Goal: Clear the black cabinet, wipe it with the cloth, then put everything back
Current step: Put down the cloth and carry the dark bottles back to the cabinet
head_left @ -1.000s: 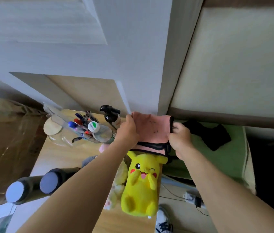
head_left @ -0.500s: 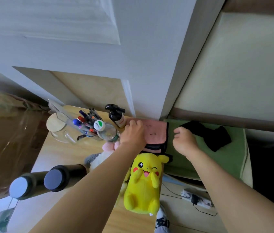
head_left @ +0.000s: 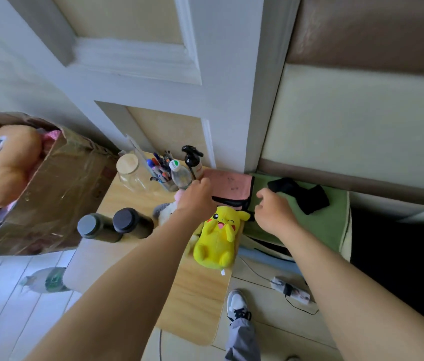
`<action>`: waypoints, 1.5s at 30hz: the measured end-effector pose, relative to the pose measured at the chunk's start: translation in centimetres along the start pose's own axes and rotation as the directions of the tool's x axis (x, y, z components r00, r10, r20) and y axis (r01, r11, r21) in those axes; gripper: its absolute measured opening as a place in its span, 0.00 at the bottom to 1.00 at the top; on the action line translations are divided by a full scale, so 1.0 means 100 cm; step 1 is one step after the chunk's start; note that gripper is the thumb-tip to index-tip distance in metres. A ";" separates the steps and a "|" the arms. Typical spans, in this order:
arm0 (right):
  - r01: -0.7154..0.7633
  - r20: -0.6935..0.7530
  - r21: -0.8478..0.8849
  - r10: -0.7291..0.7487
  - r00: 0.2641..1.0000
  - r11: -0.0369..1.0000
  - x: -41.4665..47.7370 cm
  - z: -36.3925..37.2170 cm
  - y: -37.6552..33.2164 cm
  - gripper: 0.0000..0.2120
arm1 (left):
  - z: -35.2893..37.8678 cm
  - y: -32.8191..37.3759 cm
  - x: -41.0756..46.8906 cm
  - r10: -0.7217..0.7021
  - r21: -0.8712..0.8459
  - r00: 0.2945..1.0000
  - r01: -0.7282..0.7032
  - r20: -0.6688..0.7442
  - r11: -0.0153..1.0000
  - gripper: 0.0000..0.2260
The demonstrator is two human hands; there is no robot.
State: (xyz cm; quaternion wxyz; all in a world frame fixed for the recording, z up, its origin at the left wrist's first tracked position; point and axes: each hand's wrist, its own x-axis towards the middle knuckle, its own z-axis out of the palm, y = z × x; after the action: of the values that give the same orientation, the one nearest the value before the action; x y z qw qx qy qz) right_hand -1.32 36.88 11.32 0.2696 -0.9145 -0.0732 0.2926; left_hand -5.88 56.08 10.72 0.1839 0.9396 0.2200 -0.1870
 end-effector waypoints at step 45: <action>0.245 0.025 -0.115 -0.244 0.970 0.963 -0.266 0.078 -0.195 0.15 | -0.127 -0.233 -0.273 -0.129 -0.133 0.969 0.103 -0.208 0.986 0.11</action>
State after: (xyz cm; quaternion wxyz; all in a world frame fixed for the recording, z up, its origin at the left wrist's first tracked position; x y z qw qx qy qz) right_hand -27.11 49.11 29.59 0.2492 -0.9112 -0.2039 0.2571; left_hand -36.41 71.62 27.34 0.2044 0.9269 0.3042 -0.0804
